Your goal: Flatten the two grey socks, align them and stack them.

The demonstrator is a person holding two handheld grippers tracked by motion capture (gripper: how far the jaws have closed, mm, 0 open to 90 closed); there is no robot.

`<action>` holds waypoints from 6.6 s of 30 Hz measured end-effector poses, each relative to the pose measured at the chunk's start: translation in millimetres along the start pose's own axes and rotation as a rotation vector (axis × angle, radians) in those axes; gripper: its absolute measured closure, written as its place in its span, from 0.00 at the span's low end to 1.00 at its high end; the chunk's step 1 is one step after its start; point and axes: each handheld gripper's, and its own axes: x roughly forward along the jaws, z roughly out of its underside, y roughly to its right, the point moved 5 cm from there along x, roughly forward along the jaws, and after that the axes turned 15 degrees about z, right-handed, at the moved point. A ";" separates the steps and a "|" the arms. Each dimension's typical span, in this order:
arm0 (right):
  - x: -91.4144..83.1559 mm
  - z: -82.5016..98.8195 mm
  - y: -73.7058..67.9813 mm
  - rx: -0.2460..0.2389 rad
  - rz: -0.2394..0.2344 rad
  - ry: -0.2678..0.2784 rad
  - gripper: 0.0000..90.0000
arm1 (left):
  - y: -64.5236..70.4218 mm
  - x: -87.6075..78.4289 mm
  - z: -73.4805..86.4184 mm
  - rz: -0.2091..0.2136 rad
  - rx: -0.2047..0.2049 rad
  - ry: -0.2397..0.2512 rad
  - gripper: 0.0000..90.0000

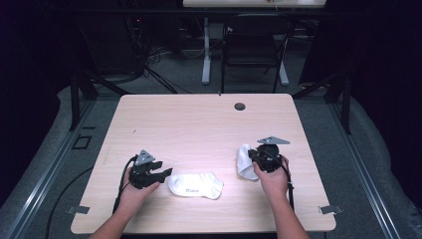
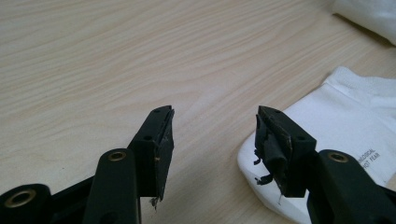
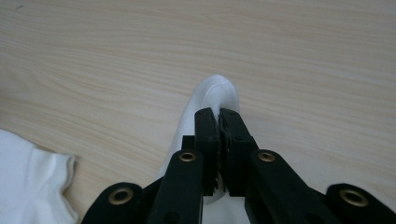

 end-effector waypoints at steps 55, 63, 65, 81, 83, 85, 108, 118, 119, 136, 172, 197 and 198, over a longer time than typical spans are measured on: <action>30.6 1.0 -69.0 -0.100 -0.104 -0.001 0.76 | 18.3 40.8 -21.2 0.050 0.004 -0.067 0.64; 45.2 12.5 -54.0 -0.066 -0.094 -0.043 0.65 | 16.8 52.6 -17.9 0.059 -0.026 -0.106 0.70; 49.9 15.2 -55.2 -0.069 -0.100 -0.053 0.65 | 17.2 54.8 -17.8 0.058 -0.027 -0.117 0.74; 50.4 19.1 -57.2 -0.104 -0.137 -0.085 0.97 | 20.2 52.5 -24.7 0.087 -0.018 -0.111 0.99; 47.4 17.4 -56.8 -0.103 -0.139 -0.076 0.97 | 17.9 49.7 -26.3 0.087 -0.021 -0.106 0.99; 45.2 15.7 -56.6 -0.097 -0.143 -0.070 0.97 | 15.7 47.9 -27.2 0.090 -0.031 -0.097 0.99; 45.9 26.4 -76.7 -0.082 -0.211 -0.104 0.89 | -21.9 44.4 -25.6 0.028 -0.090 -0.069 0.87; 52.2 23.1 -69.9 -0.045 -0.193 -0.082 0.72 | -22.5 51.4 -19.8 0.027 -0.114 -0.101 0.78; 53.7 23.4 -70.7 -0.042 -0.201 -0.089 0.73 | -22.1 51.9 -19.3 0.025 -0.113 -0.106 0.81; 33.2 8.7 -76.3 -0.075 -0.225 -0.018 0.96 | -15.3 37.3 -33.1 0.026 -0.068 -0.045 0.98; -37.6 45.0 -100.1 -0.136 -0.296 -0.005 0.96 | 42.1 -11.4 3.1 0.075 0.001 -0.083 0.98; -18.6 58.7 -98.2 -0.138 -0.281 -0.069 0.96 | 29.1 6.0 15.1 0.057 -0.013 -0.152 0.97; -17.7 59.7 -97.7 -0.139 -0.282 -0.081 0.96 | 28.6 6.7 15.3 0.055 -0.013 -0.152 0.97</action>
